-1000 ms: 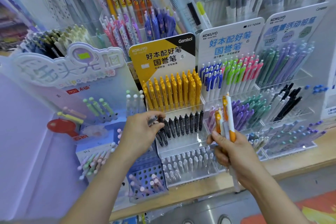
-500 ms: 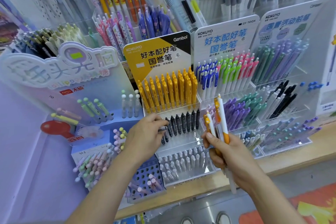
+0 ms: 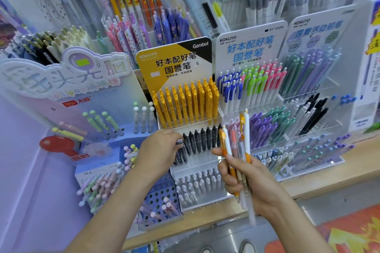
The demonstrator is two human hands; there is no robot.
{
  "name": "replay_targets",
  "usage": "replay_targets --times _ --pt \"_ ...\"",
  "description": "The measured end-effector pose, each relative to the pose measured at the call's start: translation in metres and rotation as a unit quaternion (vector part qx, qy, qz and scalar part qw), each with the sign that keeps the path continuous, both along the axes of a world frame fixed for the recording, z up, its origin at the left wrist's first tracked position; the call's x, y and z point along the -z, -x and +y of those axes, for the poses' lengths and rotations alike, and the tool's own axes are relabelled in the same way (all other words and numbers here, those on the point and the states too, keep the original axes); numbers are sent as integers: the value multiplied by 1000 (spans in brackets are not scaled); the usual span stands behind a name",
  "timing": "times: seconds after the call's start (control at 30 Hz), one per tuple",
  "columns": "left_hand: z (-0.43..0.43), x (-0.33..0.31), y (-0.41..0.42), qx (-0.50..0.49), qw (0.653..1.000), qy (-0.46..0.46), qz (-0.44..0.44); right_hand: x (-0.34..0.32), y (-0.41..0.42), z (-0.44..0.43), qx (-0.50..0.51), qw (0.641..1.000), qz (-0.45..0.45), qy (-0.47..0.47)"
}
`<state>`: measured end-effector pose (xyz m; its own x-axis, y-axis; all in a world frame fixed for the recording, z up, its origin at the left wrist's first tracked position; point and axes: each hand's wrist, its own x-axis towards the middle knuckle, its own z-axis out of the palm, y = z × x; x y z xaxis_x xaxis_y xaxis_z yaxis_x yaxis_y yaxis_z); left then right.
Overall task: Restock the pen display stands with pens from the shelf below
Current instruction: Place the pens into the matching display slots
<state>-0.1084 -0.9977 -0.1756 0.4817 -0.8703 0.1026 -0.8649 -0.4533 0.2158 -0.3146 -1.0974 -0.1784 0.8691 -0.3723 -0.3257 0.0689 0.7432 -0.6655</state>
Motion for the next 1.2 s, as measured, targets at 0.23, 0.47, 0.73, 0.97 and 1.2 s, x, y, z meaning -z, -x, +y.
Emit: replay_targets --times 0.23,0.47,0.73,0.97,1.2 --pt "0 -25 19 -8 994 93 59 1 6 -1 -41 998 -38 12" --pt "-28 -62 69 -10 805 132 578 -3 5 2 -84 994 -56 32" --pt "-35 -62 68 12 770 165 617 -11 13 1 -55 996 -3 67" --pt "-62 -61 83 43 717 166 676 -22 39 -11 10 987 44 152" --pt "-123 -66 136 86 679 161 711 -40 100 -53 86 971 91 202"
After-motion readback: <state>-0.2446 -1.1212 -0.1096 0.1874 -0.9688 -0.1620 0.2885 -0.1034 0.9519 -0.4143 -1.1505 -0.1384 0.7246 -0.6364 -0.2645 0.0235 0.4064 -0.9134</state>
